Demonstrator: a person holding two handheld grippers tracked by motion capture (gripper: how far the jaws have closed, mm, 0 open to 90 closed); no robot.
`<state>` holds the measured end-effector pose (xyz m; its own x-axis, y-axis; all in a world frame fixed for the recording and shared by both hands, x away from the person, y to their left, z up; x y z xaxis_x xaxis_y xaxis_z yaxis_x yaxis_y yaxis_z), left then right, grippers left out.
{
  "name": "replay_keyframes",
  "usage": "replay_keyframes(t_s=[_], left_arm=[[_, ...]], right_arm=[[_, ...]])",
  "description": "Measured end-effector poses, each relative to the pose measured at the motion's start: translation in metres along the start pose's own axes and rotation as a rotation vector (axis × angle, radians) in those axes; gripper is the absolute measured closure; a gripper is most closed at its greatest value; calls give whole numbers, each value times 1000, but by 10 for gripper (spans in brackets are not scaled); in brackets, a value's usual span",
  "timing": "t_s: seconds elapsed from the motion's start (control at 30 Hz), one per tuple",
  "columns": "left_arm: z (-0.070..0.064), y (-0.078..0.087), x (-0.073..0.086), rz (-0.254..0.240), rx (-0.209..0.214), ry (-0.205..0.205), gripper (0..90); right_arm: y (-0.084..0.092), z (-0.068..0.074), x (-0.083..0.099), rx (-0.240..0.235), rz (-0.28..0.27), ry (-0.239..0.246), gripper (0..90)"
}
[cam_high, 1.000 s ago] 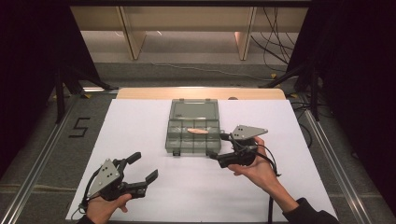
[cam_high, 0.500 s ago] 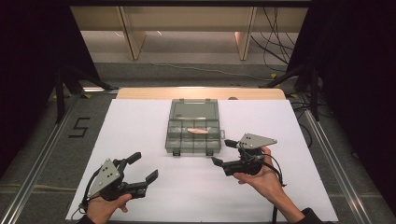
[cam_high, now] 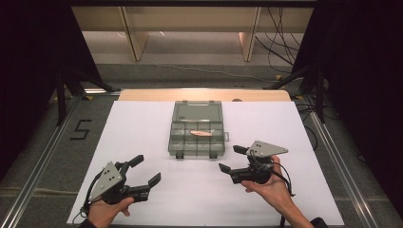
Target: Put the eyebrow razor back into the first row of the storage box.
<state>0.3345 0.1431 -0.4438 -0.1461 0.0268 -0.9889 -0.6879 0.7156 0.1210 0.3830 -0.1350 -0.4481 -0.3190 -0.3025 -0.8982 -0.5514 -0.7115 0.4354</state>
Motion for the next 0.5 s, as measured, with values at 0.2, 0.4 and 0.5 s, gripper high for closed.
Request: replay_keyframes(t_s=[0.2,0.4,0.5], left_arm=[[0,0,0,1,0,1,164],[0,0,0,1,0,2,164],[0,0,0,1,-1,0,164]], right_arm=[[3,2,5,-3,-18,-19,186],[7,4,9,-12,-25,-35,186],[8,2,12,7,-12,-30,186]])
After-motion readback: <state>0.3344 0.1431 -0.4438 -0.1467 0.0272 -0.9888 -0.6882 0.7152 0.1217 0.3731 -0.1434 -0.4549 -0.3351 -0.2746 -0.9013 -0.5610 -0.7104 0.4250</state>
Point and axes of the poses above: each handheld gripper's, and its own axes: y roughly backward along the jaws, x roughly out of its underside, z roughly to its left, the point moved 8 cm from there along -y, roughly forward along the jaws, and after that the axes turned 2 degrees about x, right-handed, at the moved point
